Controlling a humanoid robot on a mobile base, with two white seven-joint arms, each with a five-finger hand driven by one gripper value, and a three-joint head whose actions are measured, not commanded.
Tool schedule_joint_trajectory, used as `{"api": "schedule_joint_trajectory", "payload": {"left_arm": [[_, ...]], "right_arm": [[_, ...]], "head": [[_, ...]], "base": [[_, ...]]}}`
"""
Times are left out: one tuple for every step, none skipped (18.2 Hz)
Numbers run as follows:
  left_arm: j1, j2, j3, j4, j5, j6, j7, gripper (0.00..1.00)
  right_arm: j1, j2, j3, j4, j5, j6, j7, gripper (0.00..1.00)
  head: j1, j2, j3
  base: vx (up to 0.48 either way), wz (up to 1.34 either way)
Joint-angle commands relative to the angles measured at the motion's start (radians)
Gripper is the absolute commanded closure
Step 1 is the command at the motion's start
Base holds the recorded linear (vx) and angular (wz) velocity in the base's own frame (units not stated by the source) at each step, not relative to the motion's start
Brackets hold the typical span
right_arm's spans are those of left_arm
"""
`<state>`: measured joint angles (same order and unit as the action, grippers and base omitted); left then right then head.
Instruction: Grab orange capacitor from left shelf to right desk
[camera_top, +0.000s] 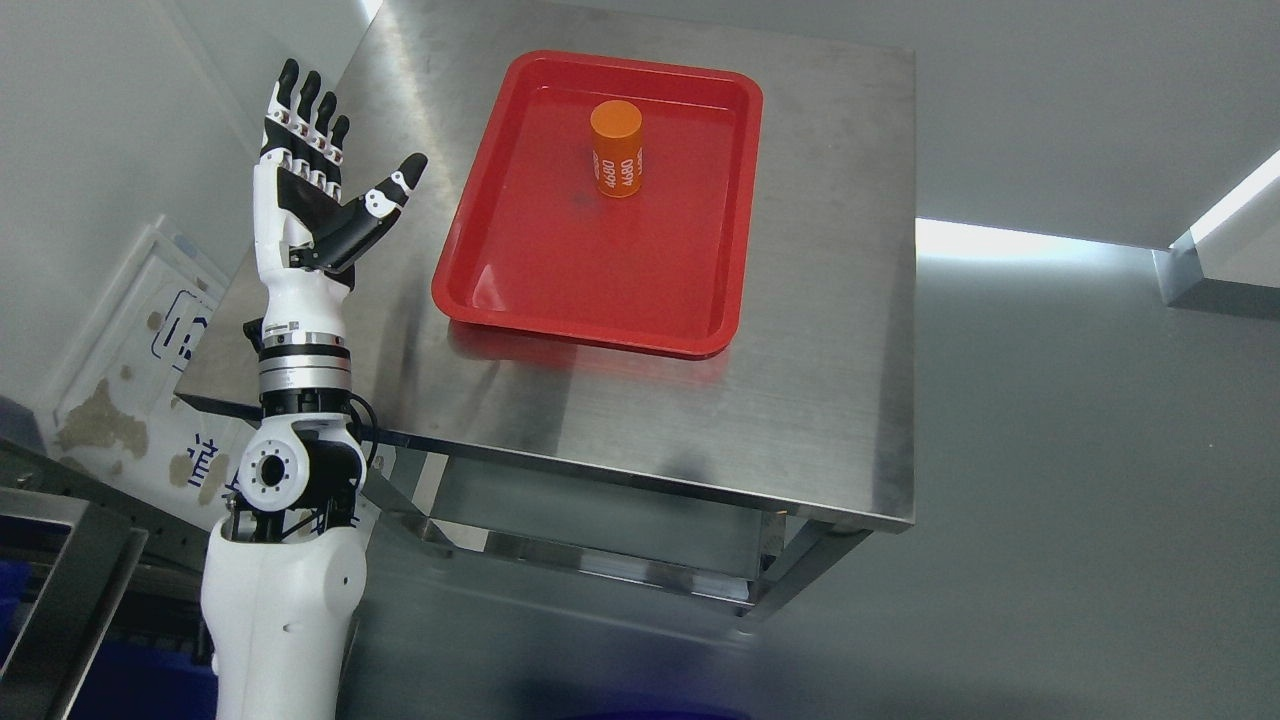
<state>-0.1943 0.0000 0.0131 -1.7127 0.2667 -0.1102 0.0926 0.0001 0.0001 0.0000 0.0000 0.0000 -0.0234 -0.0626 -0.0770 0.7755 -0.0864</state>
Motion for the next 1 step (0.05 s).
{"api": "schedule_joint_trajectory", "payload": {"left_arm": [[0.013,0.017,-0.010,-0.010,-0.001,0.001,-0.005,0.00]], "right_arm": [[0.023,-0.018,-0.017,-0.017,0.003,0.000,0.000,0.00]], "head": [[0.0000,0.000,0.000]], "base": [[0.000,0.00]]}}
